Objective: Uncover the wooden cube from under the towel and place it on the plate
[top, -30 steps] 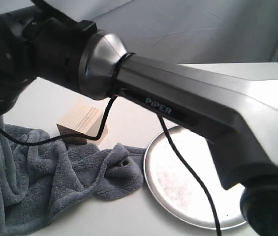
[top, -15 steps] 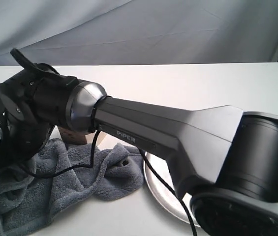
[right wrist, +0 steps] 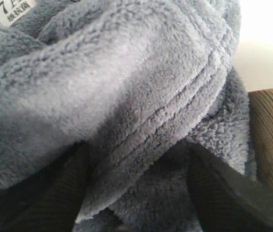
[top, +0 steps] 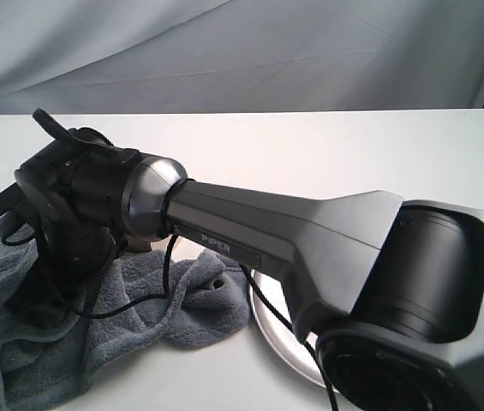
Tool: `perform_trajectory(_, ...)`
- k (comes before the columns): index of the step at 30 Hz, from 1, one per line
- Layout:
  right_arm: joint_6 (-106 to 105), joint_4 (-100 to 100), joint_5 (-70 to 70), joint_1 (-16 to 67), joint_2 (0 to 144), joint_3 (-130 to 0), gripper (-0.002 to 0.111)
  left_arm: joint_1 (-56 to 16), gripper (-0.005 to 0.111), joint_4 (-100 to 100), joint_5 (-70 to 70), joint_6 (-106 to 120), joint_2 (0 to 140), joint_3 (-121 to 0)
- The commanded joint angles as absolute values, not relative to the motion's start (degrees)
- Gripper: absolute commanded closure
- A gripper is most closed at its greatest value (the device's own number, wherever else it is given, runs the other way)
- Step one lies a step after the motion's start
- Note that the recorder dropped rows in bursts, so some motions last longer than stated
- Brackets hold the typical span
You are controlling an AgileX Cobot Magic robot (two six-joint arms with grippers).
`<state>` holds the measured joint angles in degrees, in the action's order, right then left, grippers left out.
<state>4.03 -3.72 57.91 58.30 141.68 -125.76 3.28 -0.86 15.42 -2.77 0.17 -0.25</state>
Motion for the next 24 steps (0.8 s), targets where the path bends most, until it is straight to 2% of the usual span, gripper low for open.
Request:
perform_trajectory(1, 2.87, -4.31, 58.78, 58.07, 140.48, -125.89, 0.038, 3.30, 0.107, -1.11, 14.85, -2.73, 0.00, 0.00)
perform_trajectory(4, 1.24, -4.21, 58.66, 58.18, 139.23, -126.13, 0.029, 3.30, 0.107, -1.11, 14.85, -2.73, 0.00, 0.00)
perform_trajectory(7, 0.48, -3.62, 58.77, 58.18, 137.84, -126.13, 0.026, 3.30, 0.107, -1.11, 14.85, -2.73, 0.00, 0.00)
perform_trajectory(24, -10.70, -4.25, 64.29, 55.31, 133.42, -126.13, 0.025, 3.30, 0.107, -1.11, 14.85, -2.73, 0.00, 0.00)
